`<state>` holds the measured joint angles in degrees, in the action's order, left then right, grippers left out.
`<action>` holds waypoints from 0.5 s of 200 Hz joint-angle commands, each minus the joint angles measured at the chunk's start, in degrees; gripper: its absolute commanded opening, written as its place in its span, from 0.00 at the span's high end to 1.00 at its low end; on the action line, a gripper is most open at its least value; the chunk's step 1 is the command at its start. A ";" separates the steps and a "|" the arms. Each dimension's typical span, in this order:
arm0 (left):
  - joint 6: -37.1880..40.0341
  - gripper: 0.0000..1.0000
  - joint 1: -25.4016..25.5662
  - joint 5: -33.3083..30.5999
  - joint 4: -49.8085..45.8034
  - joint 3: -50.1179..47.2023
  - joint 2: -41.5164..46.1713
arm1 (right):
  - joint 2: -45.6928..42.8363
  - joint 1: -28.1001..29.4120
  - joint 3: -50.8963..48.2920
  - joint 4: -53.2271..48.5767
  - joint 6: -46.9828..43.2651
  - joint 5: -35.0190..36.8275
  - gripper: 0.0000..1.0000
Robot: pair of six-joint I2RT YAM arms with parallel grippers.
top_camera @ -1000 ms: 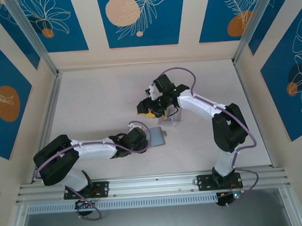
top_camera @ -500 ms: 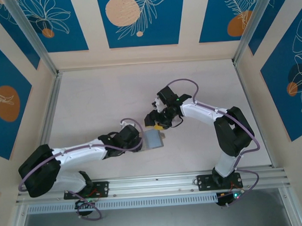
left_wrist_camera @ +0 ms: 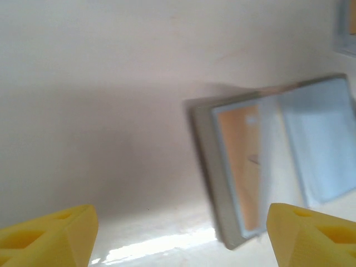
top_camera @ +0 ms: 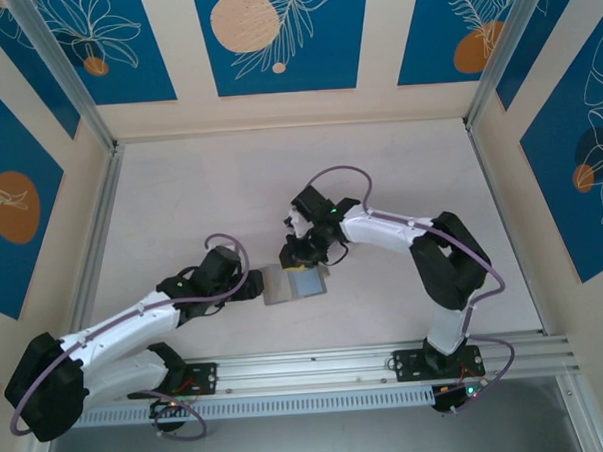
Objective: Put the credit cards into the card holder
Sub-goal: Flip over the card slot on the card holder.
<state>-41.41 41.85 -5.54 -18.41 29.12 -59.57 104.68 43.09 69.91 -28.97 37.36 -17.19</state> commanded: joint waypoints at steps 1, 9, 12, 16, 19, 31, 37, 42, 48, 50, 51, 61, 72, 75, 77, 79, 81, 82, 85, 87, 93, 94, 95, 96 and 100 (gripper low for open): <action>3.25 0.20 -0.38 6.75 1.42 1.37 -1.34 | 5.27 1.43 2.49 1.38 0.38 -2.13 0.84; 3.24 0.20 -0.36 7.64 2.21 1.37 -2.02 | 6.98 2.01 3.22 1.69 0.43 -2.15 0.85; 3.25 0.20 -0.36 7.93 2.48 1.35 -2.30 | 7.47 2.22 3.44 1.95 0.43 -2.07 0.85; 3.22 0.21 -0.40 8.28 2.78 1.37 -2.70 | 8.03 2.45 3.78 2.11 0.43 -1.99 0.85; 3.24 0.21 -0.43 8.47 2.92 1.42 -3.00 | 8.50 2.56 3.99 2.16 0.49 -1.85 0.85; 3.35 0.21 -0.29 9.08 3.61 1.60 -4.13 | 9.39 2.50 4.69 2.21 0.60 -1.73 0.86; 3.51 0.21 -0.28 9.42 3.96 1.79 -4.69 | 9.35 2.31 4.72 2.42 0.60 -1.79 0.86; 3.82 0.21 -0.27 9.76 4.23 2.02 -5.32 | 9.04 2.08 4.63 2.55 0.60 -1.86 0.86; 4.15 0.21 -0.32 10.00 4.42 2.23 -6.27 | 8.34 1.52 4.44 2.48 0.53 -2.19 0.86; 4.21 0.21 -0.33 10.08 4.44 2.40 -6.61 | 8.01 1.26 4.38 2.44 0.52 -2.44 0.86; 4.31 0.21 -0.30 10.10 4.44 2.50 -6.79 | 7.60 1.00 4.23 2.48 0.52 -2.64 0.85; 4.87 0.21 -0.36 10.34 4.71 3.07 -8.55 | 4.99 -0.39 3.11 2.99 0.43 -3.64 0.83; 5.40 0.21 -0.23 10.64 5.34 3.63 -10.67 | 1.24 -2.40 2.02 2.44 0.07 -3.64 0.76; 5.52 0.21 -0.16 10.71 5.52 3.85 -11.22 | 0.10 -2.99 1.96 1.86 -0.18 -3.38 0.74; 5.59 0.22 -0.11 10.72 5.61 3.95 -11.61 | -0.62 -3.36 1.98 1.39 -0.36 -3.18 0.74; 5.62 0.22 -0.14 10.66 5.66 4.08 -11.97 | -1.26 -3.71 1.96 0.83 -0.65 -2.84 0.73; 5.66 0.22 -0.13 10.58 5.69 4.20 -12.30 | -1.92 -4.02 2.05 0.27 -0.92 -2.52 0.72; 5.69 0.22 -0.11 10.52 5.72 4.28 -12.44 | -2.11 -4.18 2.06 -0.01 -1.04 -2.33 0.72; 5.75 0.22 -0.08 10.31 5.82 4.53 -12.85 | -3.14 -4.77 2.21 -0.90 -1.51 -1.67 0.71; 5.82 0.22 -0.03 10.16 5.84 4.62 -13.27 | -3.80 -5.17 2.35 -1.55 -1.81 -1.17 0.70; 5.98 0.23 0.01 9.75 5.91 5.00 -14.09 | -5.31 -6.17 2.74 -3.64 -2.76 0.40 0.69; 5.98 0.23 0.04 9.67 5.92 5.03 -14.26 | -5.84 -6.66 3.01 -4.34 -3.00 0.97 0.68; 5.99 0.23 0.06 9.63 5.93 5.09 -14.43 | -5.84 -6.66 3.01 -4.34 -3.00 0.97 0.68; 6.03 0.23 0.07 9.56 5.97 5.17 -14.52 | -6.10 -7.04 3.16 -5.13 -3.46 1.51 0.68; 6.07 0.24 0.07 9.36 6.08 5.26 -15.10 | -6.81 -7.66 3.51 -6.09 -3.80 2.41 0.67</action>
<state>-37.21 41.80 3.42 -13.87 32.01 -72.18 105.54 39.33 71.96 -28.34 36.71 -18.06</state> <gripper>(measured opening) 0.774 0.312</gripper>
